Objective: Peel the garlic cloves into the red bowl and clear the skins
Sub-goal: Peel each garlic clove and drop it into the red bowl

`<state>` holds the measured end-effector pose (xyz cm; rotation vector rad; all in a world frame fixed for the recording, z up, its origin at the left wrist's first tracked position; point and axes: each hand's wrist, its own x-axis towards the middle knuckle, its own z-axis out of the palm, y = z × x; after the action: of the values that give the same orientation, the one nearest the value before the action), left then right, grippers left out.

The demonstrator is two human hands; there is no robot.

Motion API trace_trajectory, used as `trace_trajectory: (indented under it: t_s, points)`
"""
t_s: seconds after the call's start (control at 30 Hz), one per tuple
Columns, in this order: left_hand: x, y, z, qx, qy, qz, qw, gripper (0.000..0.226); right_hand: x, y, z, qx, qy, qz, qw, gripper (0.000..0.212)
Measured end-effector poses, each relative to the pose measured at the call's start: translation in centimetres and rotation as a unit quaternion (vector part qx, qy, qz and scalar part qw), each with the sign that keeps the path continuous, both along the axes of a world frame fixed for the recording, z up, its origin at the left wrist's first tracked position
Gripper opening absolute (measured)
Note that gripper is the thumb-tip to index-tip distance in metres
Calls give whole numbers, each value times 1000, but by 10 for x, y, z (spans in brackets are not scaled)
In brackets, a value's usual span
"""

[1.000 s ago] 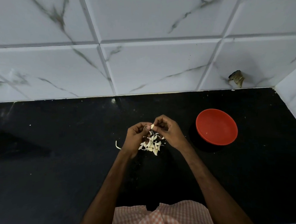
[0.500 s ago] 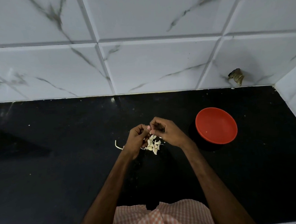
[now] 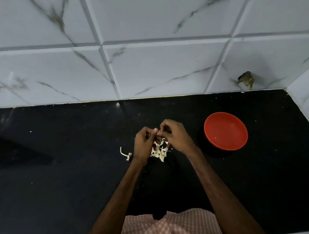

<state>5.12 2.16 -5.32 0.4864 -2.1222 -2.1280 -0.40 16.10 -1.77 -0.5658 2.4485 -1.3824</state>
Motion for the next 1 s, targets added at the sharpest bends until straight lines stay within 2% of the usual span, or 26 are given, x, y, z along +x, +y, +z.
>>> trace_trajectory:
  t_s: [0.13,0.33,0.57,0.77,1.0]
  points:
    - [-1,2,2,0,1,7,1000,18,-1,1,-1,-11,7,-22,1000,13]
    - [0,5,7,-59,3,23,998,16,-3,2,-1,11,50,-14,999,14]
    - [0,8,11,-89,5,40,995,17,-1,1,-3,2,44,15,999,13]
    - [-1,14,13,-104,23,65,992,18,0,-4,-6,1,89,-25,996,16]
    - [0,9,12,-36,25,25,999,9,-3,1,-9,-24,90,-51,994,14]
